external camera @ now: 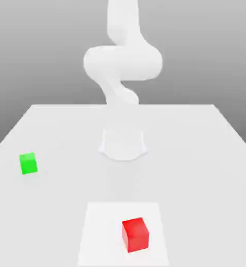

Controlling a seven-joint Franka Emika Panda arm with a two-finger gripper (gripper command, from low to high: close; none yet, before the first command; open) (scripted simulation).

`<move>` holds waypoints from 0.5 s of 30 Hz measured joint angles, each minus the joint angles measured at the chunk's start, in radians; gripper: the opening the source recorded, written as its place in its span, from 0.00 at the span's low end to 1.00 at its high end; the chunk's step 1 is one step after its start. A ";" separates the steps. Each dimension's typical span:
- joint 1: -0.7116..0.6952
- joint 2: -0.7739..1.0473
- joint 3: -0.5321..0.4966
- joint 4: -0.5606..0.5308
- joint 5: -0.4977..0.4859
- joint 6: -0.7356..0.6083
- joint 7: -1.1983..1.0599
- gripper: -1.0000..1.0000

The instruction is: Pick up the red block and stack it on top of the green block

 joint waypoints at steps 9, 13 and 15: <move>0.047 0.333 -0.022 -0.109 0.018 0.155 -0.097 0.50; 0.061 0.478 -0.025 -0.157 0.025 0.222 -0.139 0.50; 0.066 0.550 -0.024 -0.181 0.026 0.256 -0.158 0.50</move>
